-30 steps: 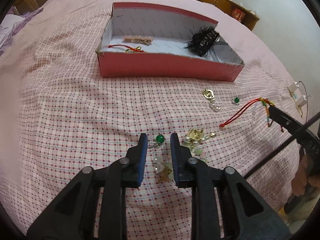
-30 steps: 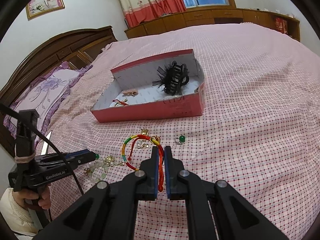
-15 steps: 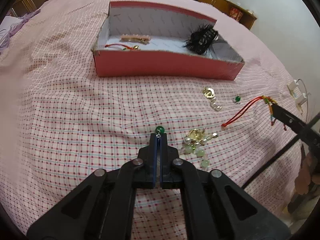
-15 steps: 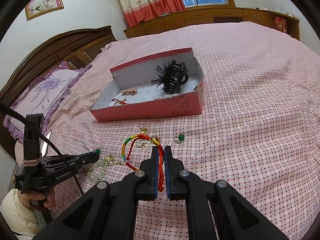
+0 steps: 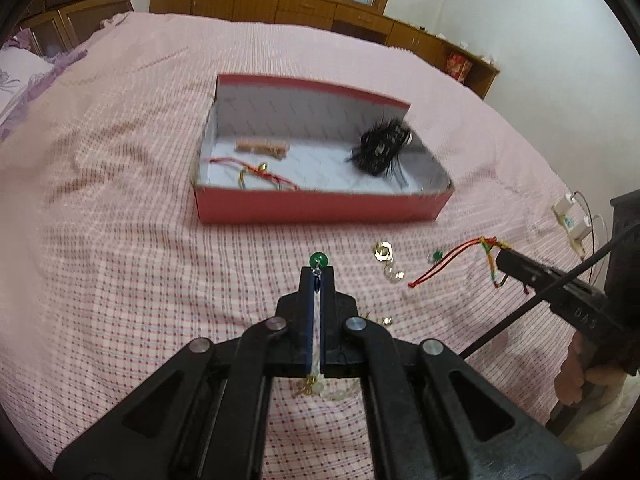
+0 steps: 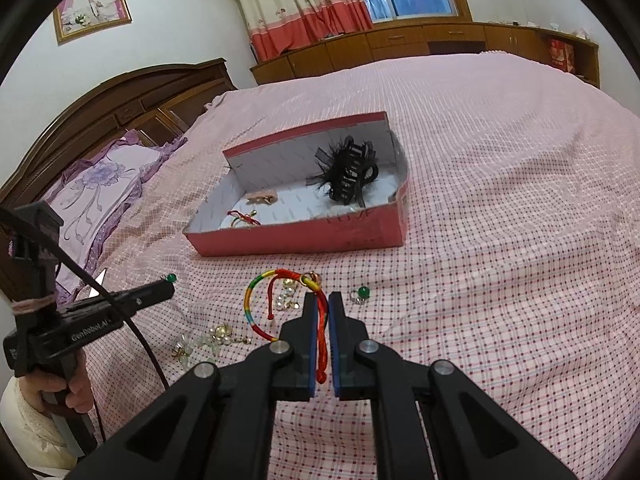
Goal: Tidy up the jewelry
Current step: 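Carry the pendant and rainbow bracelet into the shoebox and open both grippers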
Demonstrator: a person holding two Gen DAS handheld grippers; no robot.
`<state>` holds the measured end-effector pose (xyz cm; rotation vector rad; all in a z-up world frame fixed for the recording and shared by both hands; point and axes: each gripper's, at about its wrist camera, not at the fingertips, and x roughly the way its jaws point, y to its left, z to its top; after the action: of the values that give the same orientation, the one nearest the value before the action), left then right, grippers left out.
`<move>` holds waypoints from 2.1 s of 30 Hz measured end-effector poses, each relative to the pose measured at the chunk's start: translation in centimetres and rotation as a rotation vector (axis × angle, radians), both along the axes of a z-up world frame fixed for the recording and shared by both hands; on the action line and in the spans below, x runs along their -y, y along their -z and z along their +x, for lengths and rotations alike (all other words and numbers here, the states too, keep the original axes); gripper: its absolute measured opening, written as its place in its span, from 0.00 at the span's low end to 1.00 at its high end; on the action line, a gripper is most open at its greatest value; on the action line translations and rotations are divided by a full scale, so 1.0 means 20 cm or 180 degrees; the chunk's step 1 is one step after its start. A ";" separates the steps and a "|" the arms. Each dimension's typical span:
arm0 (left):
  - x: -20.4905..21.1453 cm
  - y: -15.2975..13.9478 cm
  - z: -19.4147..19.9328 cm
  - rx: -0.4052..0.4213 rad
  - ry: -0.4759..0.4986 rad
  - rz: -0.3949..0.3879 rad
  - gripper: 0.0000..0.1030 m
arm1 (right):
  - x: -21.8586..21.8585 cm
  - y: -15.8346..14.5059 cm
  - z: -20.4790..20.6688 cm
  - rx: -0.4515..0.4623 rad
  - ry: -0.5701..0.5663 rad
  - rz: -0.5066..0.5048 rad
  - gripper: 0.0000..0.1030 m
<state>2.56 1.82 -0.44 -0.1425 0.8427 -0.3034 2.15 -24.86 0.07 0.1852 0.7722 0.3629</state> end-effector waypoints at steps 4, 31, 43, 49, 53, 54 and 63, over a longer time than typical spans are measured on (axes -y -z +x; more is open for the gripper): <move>-0.01 -0.05 0.03 0.0101 -0.0041 -0.0027 0.00 | -0.01 -0.04 0.02 0.0055 -0.0020 0.0003 0.06; 0.03 -0.10 0.53 0.0405 -0.0232 0.0041 0.00 | -0.09 -0.12 0.54 0.0278 0.0145 -0.0104 0.06; 0.04 0.10 0.69 0.0140 -0.0298 0.0100 0.00 | -0.09 0.08 0.76 0.0061 0.0265 -0.0311 0.06; 0.08 0.13 0.70 0.0078 -0.0181 0.0139 0.00 | -0.09 0.13 0.79 0.0009 0.0260 -0.0299 0.07; 0.09 0.13 0.69 0.0062 -0.0154 0.0163 0.05 | -0.09 0.12 0.78 0.0018 0.0288 -0.0275 0.15; 0.10 0.12 0.68 0.0069 -0.0156 0.0179 0.15 | -0.09 0.11 0.77 0.0040 0.0280 -0.0251 0.17; 0.10 0.03 0.55 0.0143 -0.0154 0.0098 0.25 | -0.03 -0.01 0.63 0.0195 0.0219 -0.0093 0.18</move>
<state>13.63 -0.20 -0.98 -0.1266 0.7979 -0.2471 14.71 -24.16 0.25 0.1722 0.7087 0.2907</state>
